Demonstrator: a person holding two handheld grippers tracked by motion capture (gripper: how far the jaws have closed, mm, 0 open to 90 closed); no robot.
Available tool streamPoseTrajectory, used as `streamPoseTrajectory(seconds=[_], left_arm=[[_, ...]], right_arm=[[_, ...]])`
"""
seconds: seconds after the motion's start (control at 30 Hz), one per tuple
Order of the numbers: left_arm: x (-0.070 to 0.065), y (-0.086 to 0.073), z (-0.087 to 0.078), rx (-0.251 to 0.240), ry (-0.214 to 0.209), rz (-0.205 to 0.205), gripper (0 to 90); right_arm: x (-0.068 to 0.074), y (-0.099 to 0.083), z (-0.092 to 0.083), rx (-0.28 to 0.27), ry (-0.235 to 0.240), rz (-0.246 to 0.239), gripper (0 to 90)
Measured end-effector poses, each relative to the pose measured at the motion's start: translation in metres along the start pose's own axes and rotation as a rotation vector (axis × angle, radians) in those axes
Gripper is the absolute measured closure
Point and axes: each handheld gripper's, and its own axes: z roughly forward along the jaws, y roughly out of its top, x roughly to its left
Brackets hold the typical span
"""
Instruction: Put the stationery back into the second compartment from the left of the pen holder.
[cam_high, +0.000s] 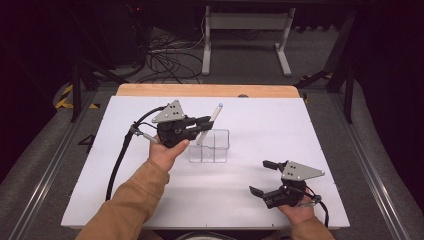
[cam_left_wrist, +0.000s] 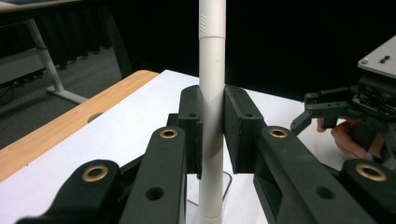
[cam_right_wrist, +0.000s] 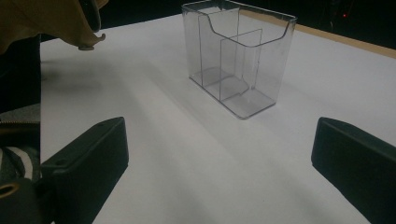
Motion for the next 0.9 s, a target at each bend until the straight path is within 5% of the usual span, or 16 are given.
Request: streamPoseTrajectory(seconds=[0.5, 0.9], left_arm=[[0.008, -0.009, 0.025, -0.02, 0.03, -0.07, 78.5], [0.013, -0.018, 0.042, -0.031, 0.067, -0.083, 78.4]], right_arm=[[0.0, 0.0, 0.0, 0.0, 0.004, 0.0, 4.2], [0.0, -0.001, 0.001, -0.004, 0.009, 0.0, 4.1]])
